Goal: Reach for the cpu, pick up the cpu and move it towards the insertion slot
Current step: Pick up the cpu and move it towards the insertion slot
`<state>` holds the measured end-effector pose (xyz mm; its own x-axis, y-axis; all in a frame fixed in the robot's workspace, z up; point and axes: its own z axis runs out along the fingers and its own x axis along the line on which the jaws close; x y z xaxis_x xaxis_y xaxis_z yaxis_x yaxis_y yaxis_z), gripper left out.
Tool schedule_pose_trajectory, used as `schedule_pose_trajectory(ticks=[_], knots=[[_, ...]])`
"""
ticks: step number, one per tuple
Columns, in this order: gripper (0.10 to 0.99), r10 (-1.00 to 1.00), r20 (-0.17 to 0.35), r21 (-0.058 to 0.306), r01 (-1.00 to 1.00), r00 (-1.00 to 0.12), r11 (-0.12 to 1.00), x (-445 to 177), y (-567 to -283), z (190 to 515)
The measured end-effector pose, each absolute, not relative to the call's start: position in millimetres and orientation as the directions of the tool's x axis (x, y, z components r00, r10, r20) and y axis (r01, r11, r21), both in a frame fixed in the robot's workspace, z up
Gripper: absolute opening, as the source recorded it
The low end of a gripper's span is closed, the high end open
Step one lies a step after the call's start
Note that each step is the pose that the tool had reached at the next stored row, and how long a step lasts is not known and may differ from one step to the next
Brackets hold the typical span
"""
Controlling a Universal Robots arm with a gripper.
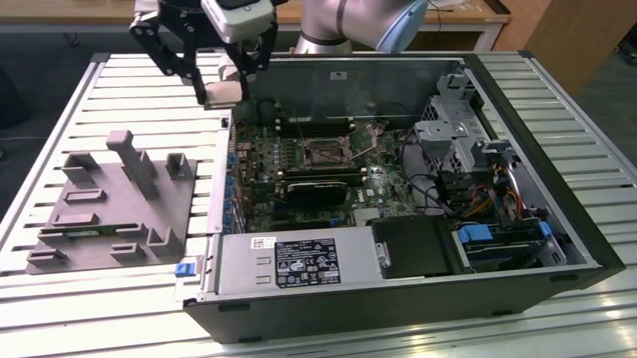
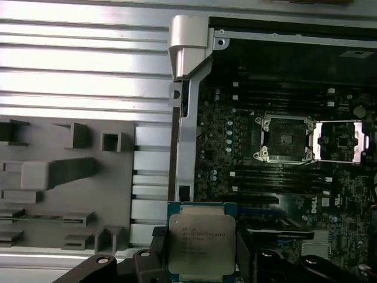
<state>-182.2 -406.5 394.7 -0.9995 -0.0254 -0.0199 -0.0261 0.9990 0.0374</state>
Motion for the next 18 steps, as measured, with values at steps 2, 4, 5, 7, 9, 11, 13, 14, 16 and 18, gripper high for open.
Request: schedule_pose_trajectory(ticks=[2,4,5,7,9,11,13,14,16,18], knots=[[0.545,-0.026,-0.02,0.037,-0.026,-0.999,0.999,-175.2,-406.6,394.7],[0.545,-0.026,-0.02,0.037,-0.026,-0.999,0.999,-168.0,-406.5,394.7],[0.545,-0.025,-0.02,0.037,-0.026,-0.999,0.999,-164.0,-406.5,394.7],[0.545,-0.026,-0.02,0.037,-0.026,-0.999,0.999,-156.1,-406.5,394.7],[0.545,-0.025,-0.02,0.037,-0.026,-0.999,0.999,-148.2,-406.5,394.7],[0.545,-0.026,-0.02,0.037,-0.026,-0.999,0.999,-139.7,-406.6,394.7],[0.545,-0.025,-0.02,0.037,-0.026,-0.999,0.999,-131.6,-406.5,394.7],[0.545,-0.025,-0.02,0.037,-0.026,-0.999,0.999,-127.7,-406.6,394.7],[0.545,-0.026,-0.02,0.037,-0.026,-0.999,0.999,-120.3,-406.5,394.7],[0.545,-0.025,-0.02,0.037,-0.026,-0.999,0.999,-112.6,-406.4,394.6]])
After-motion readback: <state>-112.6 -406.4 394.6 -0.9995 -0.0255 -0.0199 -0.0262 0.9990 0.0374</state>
